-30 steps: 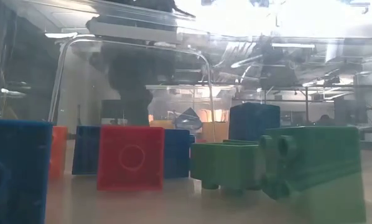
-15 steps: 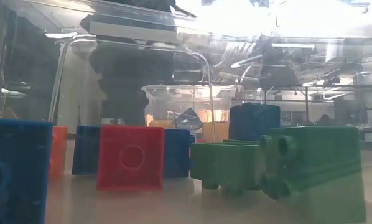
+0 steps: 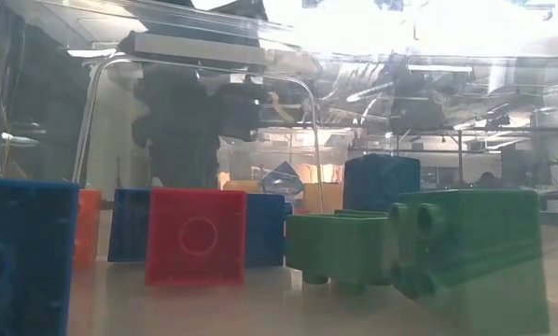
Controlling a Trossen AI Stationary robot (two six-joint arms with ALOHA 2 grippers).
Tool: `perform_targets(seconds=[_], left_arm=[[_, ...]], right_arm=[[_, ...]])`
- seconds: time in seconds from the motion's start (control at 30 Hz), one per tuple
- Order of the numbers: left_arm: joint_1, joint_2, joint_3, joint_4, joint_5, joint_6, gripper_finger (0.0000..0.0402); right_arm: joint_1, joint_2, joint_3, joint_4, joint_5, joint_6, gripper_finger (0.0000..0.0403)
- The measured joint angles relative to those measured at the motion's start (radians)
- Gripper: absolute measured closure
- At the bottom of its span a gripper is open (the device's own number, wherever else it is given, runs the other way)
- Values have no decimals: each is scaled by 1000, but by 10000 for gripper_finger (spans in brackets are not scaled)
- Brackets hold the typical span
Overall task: Sort blocks by size
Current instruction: Put the small orange game piece into the bottom transparent bin
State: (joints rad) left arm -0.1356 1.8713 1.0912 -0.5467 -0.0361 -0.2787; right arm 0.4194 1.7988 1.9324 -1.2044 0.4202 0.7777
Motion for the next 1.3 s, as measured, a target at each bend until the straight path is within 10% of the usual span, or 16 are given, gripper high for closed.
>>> perform_targets(seconds=[0.1,0.37,0.63,1.0,1.3], left_arm=[[7,-31,-3,-51,-8,36,315],[52,-339,-4,-123,-6,46,313],[-179,-643,-3,127,-13,-206,313],[-521,-391,-3,334,-227,-506,311],[-512,-258,-3,442,-101,-519,177]], right_arm=[[0,0,0,-2,2,-4,55],[-11,0,0,-110,-11,-45,55],[-155,0,0,-292,-23,-122,61],[-391,1,0,-65,-299,-352,80],[-359,4,0,-80,-375,-169,80]])
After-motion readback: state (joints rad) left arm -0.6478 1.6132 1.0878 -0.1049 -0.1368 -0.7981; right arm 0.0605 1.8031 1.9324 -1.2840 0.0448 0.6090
